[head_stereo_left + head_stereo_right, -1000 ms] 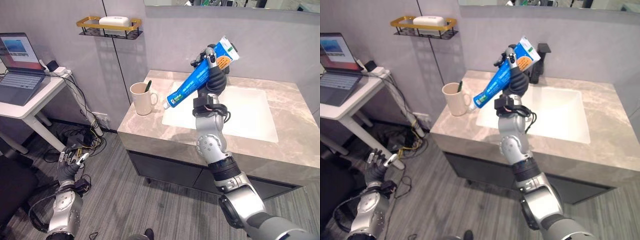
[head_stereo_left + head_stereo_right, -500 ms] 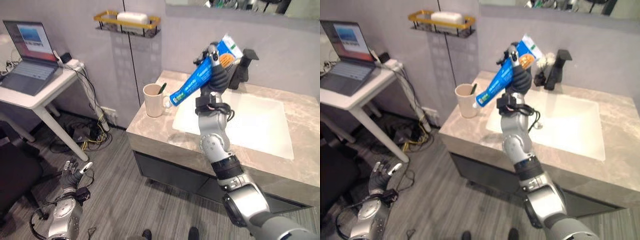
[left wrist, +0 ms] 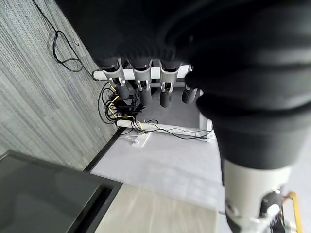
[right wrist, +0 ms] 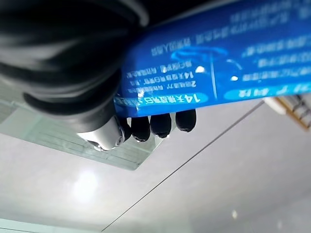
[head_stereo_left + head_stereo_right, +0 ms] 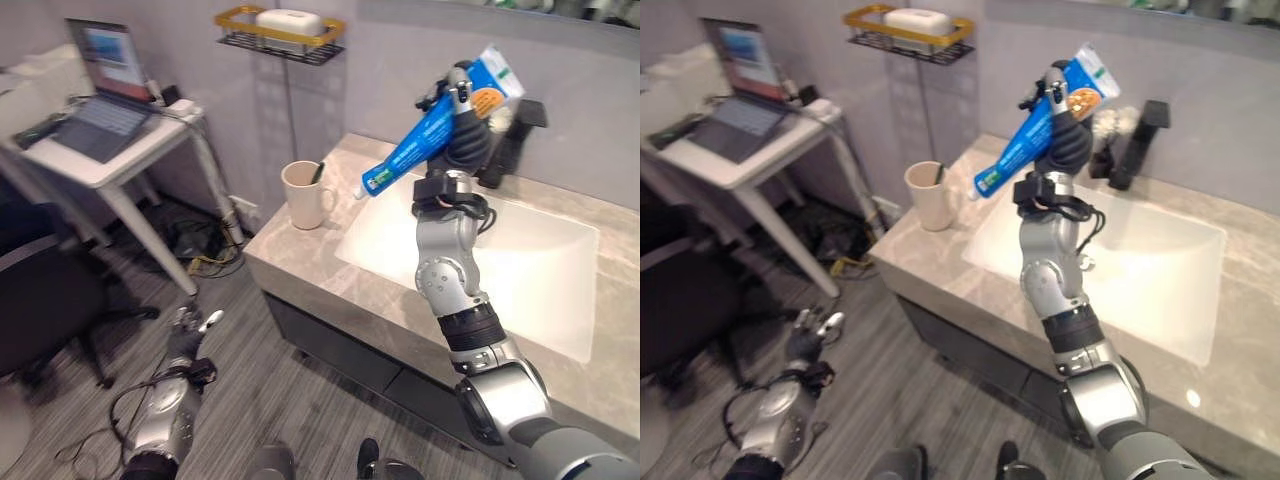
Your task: Put brush and paste in cup on sink, flatten towel.
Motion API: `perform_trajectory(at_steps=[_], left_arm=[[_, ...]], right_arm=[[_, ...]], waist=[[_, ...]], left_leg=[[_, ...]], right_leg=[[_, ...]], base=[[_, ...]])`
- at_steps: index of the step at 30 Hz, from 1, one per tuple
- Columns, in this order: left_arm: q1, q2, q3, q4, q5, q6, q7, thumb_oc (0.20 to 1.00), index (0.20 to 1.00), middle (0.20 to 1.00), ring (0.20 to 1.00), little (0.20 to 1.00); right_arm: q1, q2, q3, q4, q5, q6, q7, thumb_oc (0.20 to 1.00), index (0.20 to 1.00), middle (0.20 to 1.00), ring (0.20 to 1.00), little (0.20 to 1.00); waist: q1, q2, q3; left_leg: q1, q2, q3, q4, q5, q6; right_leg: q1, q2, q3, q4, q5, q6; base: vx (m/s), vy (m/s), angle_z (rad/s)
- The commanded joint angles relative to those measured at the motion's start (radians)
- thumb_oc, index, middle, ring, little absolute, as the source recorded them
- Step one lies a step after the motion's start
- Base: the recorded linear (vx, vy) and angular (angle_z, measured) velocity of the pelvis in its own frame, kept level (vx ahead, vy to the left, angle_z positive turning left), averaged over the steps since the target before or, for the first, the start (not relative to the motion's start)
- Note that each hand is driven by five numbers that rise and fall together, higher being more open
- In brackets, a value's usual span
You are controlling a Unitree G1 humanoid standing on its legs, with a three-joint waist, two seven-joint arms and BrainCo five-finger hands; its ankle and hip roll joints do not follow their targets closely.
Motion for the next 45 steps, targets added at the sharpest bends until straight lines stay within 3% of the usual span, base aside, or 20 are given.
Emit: perform_trajectory(at_steps=[1, 4, 5, 7, 8, 9, 13, 17, 27, 32, 45], left_arm=[[-0.01, 0.071, 0.005, -0.029, 0.03, -0.037, -0.01, 1.0, 1.0, 1.0, 1.0, 1.0], [-0.021, 0.066, -0.002, -0.031, 0.031, -0.047, 0.006, 1.0, 1.0, 1.0, 1.0, 1.0], [-0.021, 0.066, -0.003, -0.03, 0.031, -0.047, 0.007, 1.0, 1.0, 1.0, 1.0, 1.0], [0.007, 0.067, -0.001, -0.054, 0.012, -0.047, -0.007, 1.0, 1.0, 1.0, 1.0, 1.0], [0.008, 0.066, -0.001, -0.055, 0.012, -0.047, -0.007, 1.0, 1.0, 1.0, 1.0, 1.0], [0.023, 0.062, 0.0, -0.051, -0.001, -0.041, -0.011, 1.0, 1.0, 1.0, 1.0, 1.0], [0.044, 0.084, 0.002, -0.077, 0.001, -0.037, -0.019, 1.0, 1.0, 1.0, 1.0, 1.0], [0.046, 0.101, -0.001, -0.08, -0.002, -0.032, -0.019, 1.0, 1.0, 1.0, 1.0, 1.0], [0.089, 0.12, -0.032, -0.103, 0.017, -0.013, -0.038, 1.0, 1.0, 1.0, 1.0, 1.0], [0.11, 0.139, -0.04, -0.105, 0.029, -0.007, -0.06, 1.0, 1.0, 1.0, 1.0, 1.0], [0.082, 0.107, -0.053, -0.038, 0.017, -0.01, -0.055, 1.0, 1.0, 1.0, 1.0, 1.0]], right_arm=[[-0.077, -0.025, -0.004, -0.115, -0.058, -0.081, -0.005, 0.2, 0.2, 0.2, 0.2, 0.2], [-0.075, -0.029, 0.003, -0.107, -0.046, -0.081, -0.017, 0.2, 0.2, 0.2, 0.2, 0.2], [-0.075, -0.03, 0.003, -0.108, -0.046, -0.081, -0.017, 0.2, 0.2, 0.2, 0.2, 0.2], [-0.106, -0.027, 0.022, -0.113, -0.108, -0.063, -0.029, 0.2, 0.2, 0.2, 0.2, 0.2], [-0.106, -0.027, 0.023, -0.114, -0.109, -0.063, -0.029, 0.2, 0.2, 0.2, 0.2, 0.2], [-0.124, -0.013, 0.025, -0.098, -0.118, -0.053, -0.035, 0.2, 0.2, 0.2, 0.2, 0.2], [-0.152, 0.006, 0.025, -0.075, -0.105, -0.047, -0.033, 0.2, 0.2, 0.2, 0.2, 0.2], [-0.201, 0.027, 0.037, -0.055, -0.117, -0.032, -0.041, 0.2, 0.2, 0.2, 0.2, 0.2], [-0.238, 0.027, 0.04, -0.022, -0.122, -0.016, -0.054, 0.2, 0.2, 0.2, 0.2, 0.2], [-0.26, -0.021, 0.049, 0.032, -0.139, 0.01, -0.048, 0.2, 0.2, 0.2, 0.2, 0.2], [-0.241, -0.082, 0.066, 0.083, -0.179, 0.038, -0.039, 0.2, 0.2, 0.2, 0.2, 0.2]], waist=[[-0.007, -0.014, -0.059], [-0.005, 0.019, -0.072], [-0.004, 0.019, -0.072], [0.021, 0.043, -0.092], [0.021, 0.043, -0.092], [0.027, 0.048, -0.098], [0.046, 0.035, -0.101], [0.064, 0.01, -0.106], [0.081, -0.032, -0.106], [0.089, -0.053, -0.095], [0.091, -0.079, -0.078]], left_leg=[[0.123, 0.012, 0.016, -0.258, 0.065, 0.015], [0.05, 0.075, 0.001, -0.383, 0.206, -0.037], [0.051, 0.075, 0.002, -0.384, 0.206, -0.037], [0.099, 0.051, -0.017, -0.392, 0.155, -0.025], [0.1, 0.05, -0.016, -0.392, 0.153, -0.025], [0.117, 0.026, -0.006, -0.381, 0.136, -0.014], [0.135, -0.018, 0.021, -0.367, 0.093, 0.023], [0.134, -0.065, 0.056, -0.363, 0.062, 0.062], [0.117, -0.097, 0.052, -0.395, 0.052, 0.084], [0.092, -0.1, 0.04, -0.395, 0.054, 0.083], [0.064, -0.104, 0.022, -0.395, 0.054, 0.08]], right_leg=[[0.105, -0.026, 0.055, -0.136, 0.106, 0.115], [0.147, -0.045, 0.083, -0.154, 0.083, 0.126], [0.149, -0.045, 0.084, -0.155, 0.083, 0.126], [0.184, -0.06, 0.11, -0.173, 0.072, 0.143], [0.186, -0.061, 0.111, -0.175, 0.072, 0.143], [0.204, -0.095, 0.126, -0.191, 0.084, 0.158], [0.212, -0.144, 0.154, -0.202, 0.104, 0.186], [0.177, -0.198, 0.186, -0.193, 0.169, 0.228], [0.133, -0.228, 0.18, -0.186, 0.279, 0.26], [0.118, -0.233, 0.163, -0.188, 0.327, 0.268], [0.104, -0.242, 0.127, -0.174, 0.375, 0.273]], base=[[0.22, 0.173, 0.17], [0.23, 0.189, -0.09], [0.25, 0.165, -0.11], [0.26, 0.187, -0.25], [0.31, 0.304, -0.89], [0.14, 0.169, -0.97], [0.16, 0.195, -0.58], [0.11, 0.187, -0.18], [0.06, 0.078, 0.0], [0.01, 0.007, -0.01], [0.0, 0.001, 0.04]])
